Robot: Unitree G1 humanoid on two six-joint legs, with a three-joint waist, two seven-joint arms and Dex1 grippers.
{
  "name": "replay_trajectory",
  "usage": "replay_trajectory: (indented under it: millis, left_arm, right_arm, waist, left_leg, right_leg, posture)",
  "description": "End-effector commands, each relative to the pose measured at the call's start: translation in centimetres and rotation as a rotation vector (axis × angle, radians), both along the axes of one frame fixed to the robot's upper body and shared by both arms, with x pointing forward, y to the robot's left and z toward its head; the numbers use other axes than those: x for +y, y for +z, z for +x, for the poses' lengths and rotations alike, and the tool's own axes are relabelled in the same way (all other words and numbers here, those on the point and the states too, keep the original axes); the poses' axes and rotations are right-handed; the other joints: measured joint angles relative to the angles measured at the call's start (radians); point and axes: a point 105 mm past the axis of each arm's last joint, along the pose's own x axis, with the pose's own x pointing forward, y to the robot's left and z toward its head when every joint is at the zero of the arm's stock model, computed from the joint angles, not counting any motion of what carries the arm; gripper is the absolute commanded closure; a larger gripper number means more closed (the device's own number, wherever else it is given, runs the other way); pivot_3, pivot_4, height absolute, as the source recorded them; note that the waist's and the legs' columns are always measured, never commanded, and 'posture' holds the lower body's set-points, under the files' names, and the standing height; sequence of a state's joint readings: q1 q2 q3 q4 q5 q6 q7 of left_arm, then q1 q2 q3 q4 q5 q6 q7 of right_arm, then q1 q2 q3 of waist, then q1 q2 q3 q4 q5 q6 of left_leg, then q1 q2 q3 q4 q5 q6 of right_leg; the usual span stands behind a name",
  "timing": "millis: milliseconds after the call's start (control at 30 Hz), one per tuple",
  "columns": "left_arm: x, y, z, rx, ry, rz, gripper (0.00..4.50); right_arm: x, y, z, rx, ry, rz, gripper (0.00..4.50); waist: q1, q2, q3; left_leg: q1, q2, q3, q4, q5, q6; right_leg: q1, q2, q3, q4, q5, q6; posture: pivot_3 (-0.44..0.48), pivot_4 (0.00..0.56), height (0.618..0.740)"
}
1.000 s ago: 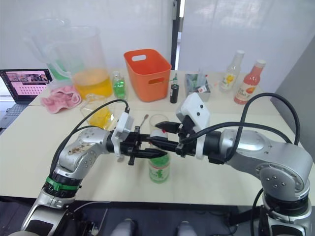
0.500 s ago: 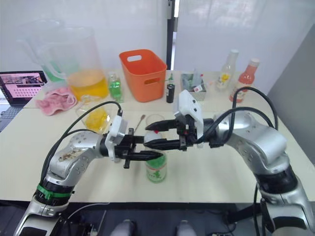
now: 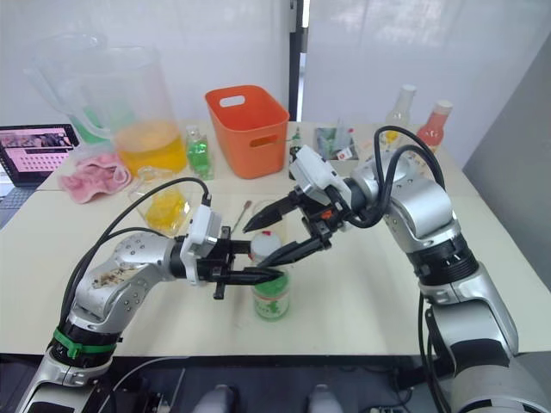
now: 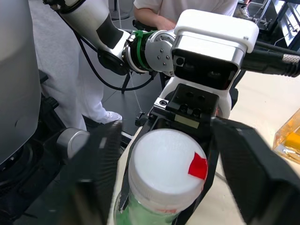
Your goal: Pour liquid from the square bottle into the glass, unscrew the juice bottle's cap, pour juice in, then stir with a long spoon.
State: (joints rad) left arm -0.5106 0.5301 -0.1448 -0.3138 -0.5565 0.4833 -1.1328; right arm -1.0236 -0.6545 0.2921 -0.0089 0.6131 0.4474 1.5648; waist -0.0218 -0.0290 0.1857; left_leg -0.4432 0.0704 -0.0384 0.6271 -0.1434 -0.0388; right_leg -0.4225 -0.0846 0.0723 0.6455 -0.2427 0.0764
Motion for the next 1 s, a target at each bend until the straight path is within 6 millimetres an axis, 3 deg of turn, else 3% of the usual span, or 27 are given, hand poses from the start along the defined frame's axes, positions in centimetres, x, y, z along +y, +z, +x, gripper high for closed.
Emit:
replay_trajectory:
  millis: [33, 133, 267, 367, 467, 600, 1000]
  left_arm:
    - [-0.1, -0.3, -0.6, 0.011, -0.033, 0.029, 3.15]
    - [-0.5, -0.4, -0.7, 0.016, -0.052, 0.025, 3.15]
    - [-0.9, -0.5, -0.6, 0.021, -0.081, 0.016, 3.15]
    - [-1.1, -0.6, -0.6, 0.023, -0.103, 0.020, 3.15]
    - [-1.3, -0.6, -0.4, 0.016, -0.118, 0.025, 3.15]
    - [-1.6, -1.0, -0.2, 0.037, -0.147, 0.025, 3.15]
    - [-2.2, -1.3, -0.3, 0.049, -0.212, 0.023, 3.17]
  right_arm:
    - [-0.5, 1.6, -1.1, -0.058, 0.051, 0.033, 0.00]
    - [-1.0, 3.0, -1.2, -0.080, -0.076, 0.123, 0.00]
    - [-2.2, 3.3, -0.9, -0.007, -0.330, 0.222, 0.00]
    - [-2.4, 2.9, -1.5, 0.008, -0.405, 0.244, 0.00]
    - [-2.9, 2.2, -1.9, 0.078, -0.593, 0.319, 0.00]
    - [-3.3, 0.0, -3.5, 0.122, -0.789, 0.358, 0.00]
    - [-2.8, -1.2, -4.4, 0.187, -0.944, 0.346, 0.00]
  waist:
    - [0.000, 0.000, 0.000]
    - [0.005, 0.000, 0.000]
    - [0.009, 0.000, 0.000]
    - [0.009, 0.000, 0.000]
    - [0.010, 0.000, 0.000]
    - [0.016, 0.000, 0.000]
    - [0.014, 0.000, 0.000]
  left_leg:
    - [0.000, 0.000, 0.000, 0.000, 0.000, 0.000]
    - [0.000, 0.000, 0.000, 0.000, 0.000, 0.000]
    - [0.000, 0.000, 0.000, -0.001, 0.000, 0.000]
    - [0.000, 0.000, 0.000, 0.000, 0.000, 0.000]
    - [0.000, 0.000, 0.000, -0.001, 0.000, 0.000]
    - [-0.001, 0.000, 0.000, 0.000, 0.000, 0.000]
    - [-0.002, 0.000, 0.000, 0.001, 0.000, 0.000]
  right_leg:
    - [0.000, 0.000, 0.000, 0.000, 0.000, 0.000]
    - [0.000, 0.000, 0.000, 0.000, 0.000, 0.000]
    - [0.000, 0.000, 0.000, 0.000, 0.000, -0.001]
    - [0.000, 0.000, 0.000, 0.000, 0.000, -0.001]
    - [0.001, 0.000, 0.000, 0.000, -0.001, -0.001]
    - [0.001, 0.000, 0.000, -0.001, -0.001, -0.001]
    - [0.002, 0.000, 0.000, -0.004, -0.004, -0.007]
  posture:
    - [0.000, 0.150, 0.703]
    - [0.000, 0.150, 0.703]
    - [0.000, 0.150, 0.703]
    - [0.000, 0.150, 0.703]
    - [0.000, 0.150, 0.703]
    - [0.000, 0.150, 0.703]
    - [0.000, 0.150, 0.703]
